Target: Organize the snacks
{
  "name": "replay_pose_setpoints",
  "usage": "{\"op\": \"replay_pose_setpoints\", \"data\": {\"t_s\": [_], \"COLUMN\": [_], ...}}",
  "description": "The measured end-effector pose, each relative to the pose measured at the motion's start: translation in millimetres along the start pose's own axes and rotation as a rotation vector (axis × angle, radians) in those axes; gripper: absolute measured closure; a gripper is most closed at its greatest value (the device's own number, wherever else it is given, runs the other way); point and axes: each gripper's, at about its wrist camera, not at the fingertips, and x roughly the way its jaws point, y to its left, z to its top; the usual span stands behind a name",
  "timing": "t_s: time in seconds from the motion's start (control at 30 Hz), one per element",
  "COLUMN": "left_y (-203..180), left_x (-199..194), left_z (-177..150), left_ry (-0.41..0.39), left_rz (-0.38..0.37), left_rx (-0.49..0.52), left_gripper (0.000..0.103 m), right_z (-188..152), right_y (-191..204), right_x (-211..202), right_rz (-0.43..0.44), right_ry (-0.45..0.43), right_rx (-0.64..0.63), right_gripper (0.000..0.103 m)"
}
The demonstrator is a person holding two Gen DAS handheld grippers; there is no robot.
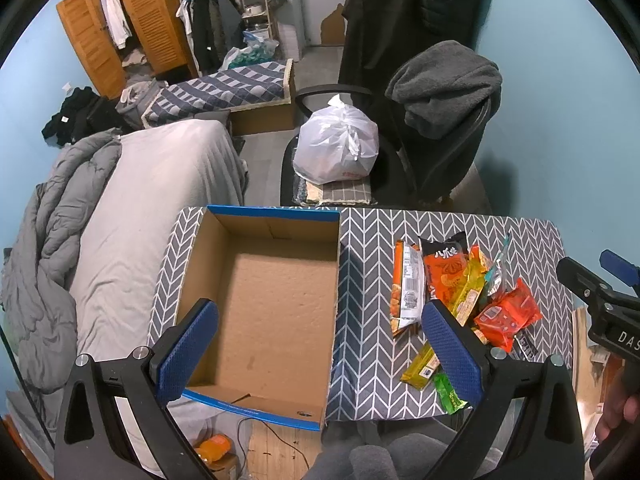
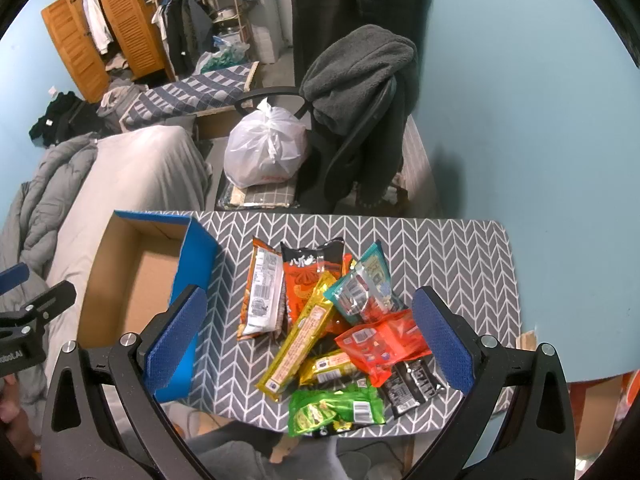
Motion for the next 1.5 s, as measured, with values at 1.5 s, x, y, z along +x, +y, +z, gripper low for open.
{"op": "replay_pose_setpoints", "data": {"t_s": [1.5], "left_y": [-14.6], "left_x": [8.1], "left_z": [4.2], "left_ry": [0.023], "left_rz": [-0.033], "left_rx": [0.036], "left_gripper": [0.001], "right_z": [-7.3], "right_y": [-21.8], "right_x": [4.3], "right_rz": [-0.029], "right_ry": [0.045], "right_rx": [0.053], "right_gripper": [0.002]}}
